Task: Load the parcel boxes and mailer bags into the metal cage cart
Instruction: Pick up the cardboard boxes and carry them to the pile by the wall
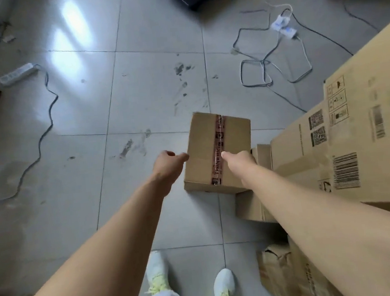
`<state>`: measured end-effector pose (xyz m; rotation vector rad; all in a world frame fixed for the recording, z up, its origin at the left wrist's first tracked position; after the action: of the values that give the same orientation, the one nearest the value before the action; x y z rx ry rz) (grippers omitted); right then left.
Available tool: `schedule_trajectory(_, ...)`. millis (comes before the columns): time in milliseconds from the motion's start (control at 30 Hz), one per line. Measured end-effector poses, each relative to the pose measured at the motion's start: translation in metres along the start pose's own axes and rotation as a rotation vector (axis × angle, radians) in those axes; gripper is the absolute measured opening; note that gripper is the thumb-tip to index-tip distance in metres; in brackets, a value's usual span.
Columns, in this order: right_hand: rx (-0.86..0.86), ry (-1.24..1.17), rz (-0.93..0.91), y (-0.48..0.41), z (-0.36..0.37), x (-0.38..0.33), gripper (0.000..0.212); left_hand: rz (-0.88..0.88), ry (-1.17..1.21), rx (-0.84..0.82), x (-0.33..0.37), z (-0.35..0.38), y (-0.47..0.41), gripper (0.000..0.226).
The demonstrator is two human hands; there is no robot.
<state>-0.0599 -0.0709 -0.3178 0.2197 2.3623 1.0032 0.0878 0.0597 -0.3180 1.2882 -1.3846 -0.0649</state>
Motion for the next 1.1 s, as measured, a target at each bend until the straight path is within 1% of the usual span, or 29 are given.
schedule_trajectory(100,0.032,-0.027,0.052,-0.038,0.002,0.014,0.06,0.002,-0.107,-0.058,-0.004,0.027,-0.036,0.022)
schedule_trajectory(200,0.086,-0.062,0.09,-0.083,0.009,0.025,0.063,0.014,-0.174,-0.093,-0.01,0.049,-0.077,0.039)
schedule_trajectory(233,0.095,-0.061,0.096,-0.099,0.013,0.029,0.063,0.002,-0.185,-0.116,-0.014,0.059,-0.092,0.039)
schedule_trajectory(333,0.105,-0.051,0.115,-0.139,0.027,0.042,0.064,-0.038,-0.236,-0.142,-0.028,0.081,-0.129,0.024)
schedule_trajectory(367,0.113,-0.049,0.125,-0.151,0.03,0.048,0.064,-0.042,-0.245,-0.151,-0.034,0.09,-0.141,0.027)
schedule_trajectory(400,0.121,-0.051,0.137,-0.163,0.034,0.055,0.064,-0.044,-0.254,-0.152,-0.041,0.098,-0.155,0.036)
schedule_trajectory(467,0.14,-0.06,0.158,-0.186,0.041,0.066,0.064,-0.067,-0.278,-0.101,-0.055,0.11,-0.181,0.058)
schedule_trajectory(500,0.146,-0.066,0.164,-0.195,0.044,0.07,0.064,-0.077,-0.284,-0.073,-0.06,0.114,-0.192,0.066)
schedule_trajectory(600,0.15,-0.082,0.186,-0.224,0.055,0.085,0.068,-0.105,-0.282,-0.041,-0.076,0.126,-0.22,0.072)
schedule_trajectory(700,0.193,-0.059,0.224,-0.244,0.065,0.094,0.084,-0.143,-0.16,-0.119,-0.088,0.14,-0.234,0.073)
schedule_trajectory(767,0.242,-0.039,0.249,-0.252,0.069,0.09,0.099,-0.164,-0.071,-0.149,-0.098,0.148,-0.245,0.084)
schedule_trajectory(867,0.303,-0.092,0.277,-0.264,0.069,0.083,0.118,-0.179,-0.036,-0.107,-0.113,0.153,-0.267,0.094)
schedule_trajectory(933,0.278,-0.16,0.276,-0.272,0.069,0.086,0.124,-0.2,-0.027,-0.076,-0.111,0.148,-0.264,0.098)
schedule_trajectory(1000,0.225,-0.265,0.282,-0.274,0.07,0.088,0.116,-0.231,-0.038,-0.032,-0.106,0.14,-0.258,0.102)
schedule_trajectory(1067,0.186,-0.326,0.267,-0.273,0.071,0.087,0.098,-0.255,-0.057,0.03,-0.103,0.13,-0.25,0.099)
schedule_trajectory(1100,0.174,-0.334,0.264,-0.273,0.071,0.086,0.094,-0.266,-0.073,0.063,-0.103,0.124,-0.245,0.097)
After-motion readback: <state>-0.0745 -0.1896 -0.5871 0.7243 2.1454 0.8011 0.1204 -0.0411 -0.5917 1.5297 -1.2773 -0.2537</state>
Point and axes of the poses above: each hand's wrist, its own y-axis away from the middle knuckle, its own z-axis out of the palm, x = y × z, the point moved 5 cm from there along -y, towards the middle knuckle, and after that the axes turned 4 degrees about x, right-handed, at the moved point
